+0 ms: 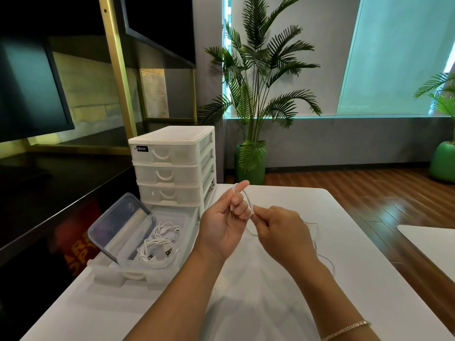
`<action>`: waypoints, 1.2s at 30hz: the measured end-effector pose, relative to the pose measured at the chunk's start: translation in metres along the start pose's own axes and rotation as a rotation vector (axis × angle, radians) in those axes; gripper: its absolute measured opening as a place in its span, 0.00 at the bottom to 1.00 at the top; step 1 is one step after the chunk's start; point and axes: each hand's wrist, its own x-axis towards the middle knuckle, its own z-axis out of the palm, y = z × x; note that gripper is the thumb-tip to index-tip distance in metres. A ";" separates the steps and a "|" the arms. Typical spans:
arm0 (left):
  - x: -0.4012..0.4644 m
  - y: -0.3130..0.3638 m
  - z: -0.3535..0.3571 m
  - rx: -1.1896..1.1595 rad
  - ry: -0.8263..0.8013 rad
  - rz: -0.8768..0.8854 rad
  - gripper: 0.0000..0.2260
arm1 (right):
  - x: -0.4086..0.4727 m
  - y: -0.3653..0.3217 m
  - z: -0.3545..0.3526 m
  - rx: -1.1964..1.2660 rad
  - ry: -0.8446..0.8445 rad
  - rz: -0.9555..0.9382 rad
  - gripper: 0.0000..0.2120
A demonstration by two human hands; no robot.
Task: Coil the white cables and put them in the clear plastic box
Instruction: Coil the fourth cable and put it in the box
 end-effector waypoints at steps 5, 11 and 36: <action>0.001 0.003 -0.006 0.291 0.050 0.087 0.14 | -0.004 -0.010 -0.004 -0.074 -0.130 -0.018 0.17; -0.003 -0.001 -0.005 0.992 0.074 0.174 0.14 | -0.004 -0.012 -0.020 0.021 -0.122 -0.025 0.13; -0.012 -0.009 0.000 0.999 -0.299 -0.223 0.15 | 0.003 0.011 -0.023 0.760 0.004 0.380 0.08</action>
